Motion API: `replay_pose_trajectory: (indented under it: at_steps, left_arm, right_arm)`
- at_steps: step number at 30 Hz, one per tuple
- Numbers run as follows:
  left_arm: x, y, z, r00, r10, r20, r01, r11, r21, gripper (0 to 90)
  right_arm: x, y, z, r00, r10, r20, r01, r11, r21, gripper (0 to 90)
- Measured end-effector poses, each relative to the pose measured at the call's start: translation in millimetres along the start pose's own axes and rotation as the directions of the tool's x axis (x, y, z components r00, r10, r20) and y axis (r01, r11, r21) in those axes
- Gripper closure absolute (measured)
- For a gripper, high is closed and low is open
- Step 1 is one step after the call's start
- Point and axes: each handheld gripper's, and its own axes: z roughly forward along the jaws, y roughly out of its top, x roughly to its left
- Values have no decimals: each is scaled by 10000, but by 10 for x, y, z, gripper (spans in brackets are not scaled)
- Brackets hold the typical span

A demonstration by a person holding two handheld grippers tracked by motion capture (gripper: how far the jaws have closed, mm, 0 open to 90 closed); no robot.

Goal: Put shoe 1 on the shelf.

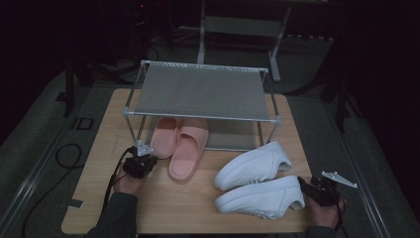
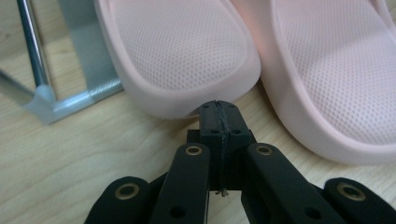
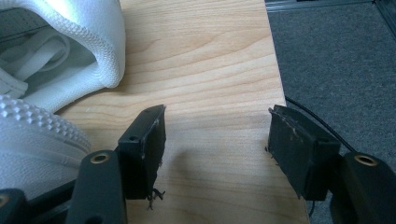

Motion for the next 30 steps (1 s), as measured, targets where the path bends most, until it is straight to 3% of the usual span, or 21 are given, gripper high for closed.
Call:
replay_pose_trajectory:
  at_steps: [8,20,24,30]
  left_arm:
    - [-39,136,84,9998,171,74,-171,9998,-45,900]
    - [-13,229,183,9999,106,74,-106,9999,-103,900]
    - [-94,236,93,9993,240,295,-232,9993,-290,900]
    - [-322,221,-62,9953,564,793,-517,9968,-607,900]
  right_arm:
    - [0,0,0,10000,3,-4,-3,10000,2,359]
    - [-1,0,0,10000,-3,-5,3,10000,-2,359]
    - [-1,0,0,10000,3,-6,-3,10000,-1,359]
    - [0,0,0,10000,-3,0,3,10000,0,359]
